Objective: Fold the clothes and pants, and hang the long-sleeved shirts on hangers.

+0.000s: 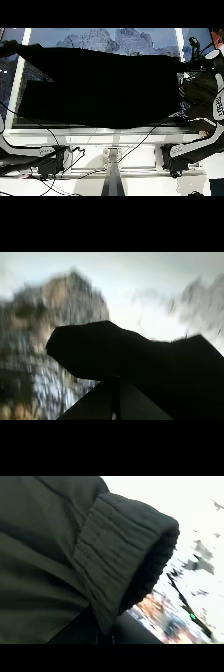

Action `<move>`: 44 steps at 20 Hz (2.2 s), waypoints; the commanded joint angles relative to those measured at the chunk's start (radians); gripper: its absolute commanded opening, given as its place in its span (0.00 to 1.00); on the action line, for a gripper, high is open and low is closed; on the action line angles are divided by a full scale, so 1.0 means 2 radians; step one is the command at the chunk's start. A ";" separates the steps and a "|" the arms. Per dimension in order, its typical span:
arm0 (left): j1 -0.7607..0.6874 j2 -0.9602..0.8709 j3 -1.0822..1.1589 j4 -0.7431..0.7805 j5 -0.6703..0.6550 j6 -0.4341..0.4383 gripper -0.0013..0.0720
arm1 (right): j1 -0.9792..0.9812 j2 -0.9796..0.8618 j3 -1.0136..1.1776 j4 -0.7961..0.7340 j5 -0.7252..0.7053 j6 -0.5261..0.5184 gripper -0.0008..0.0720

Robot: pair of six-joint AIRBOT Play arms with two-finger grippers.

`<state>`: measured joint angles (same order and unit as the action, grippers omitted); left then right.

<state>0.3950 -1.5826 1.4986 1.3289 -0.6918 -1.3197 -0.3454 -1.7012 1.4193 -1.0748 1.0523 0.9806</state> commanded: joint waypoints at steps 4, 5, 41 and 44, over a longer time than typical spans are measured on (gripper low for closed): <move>0.001 -0.087 -0.002 0.016 -0.042 0.000 0.86 | -0.010 0.008 0.002 -0.029 0.024 0.003 0.04; 0.001 -0.094 -0.002 0.016 -0.042 -0.006 0.99 | -0.010 0.008 0.002 -0.029 0.024 0.003 0.04; -0.116 -0.273 0.217 0.136 -0.049 -0.270 0.47 | -0.010 0.006 0.001 -0.029 -0.012 0.003 0.04; -0.117 -0.273 0.235 0.133 -0.046 -0.270 0.37 | -0.010 0.006 0.002 -0.029 -0.013 0.003 0.04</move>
<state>0.1631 -2.1326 1.9385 1.5951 -0.8070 -1.8595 -0.3645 -1.6878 1.4220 -1.1336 1.0275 0.9859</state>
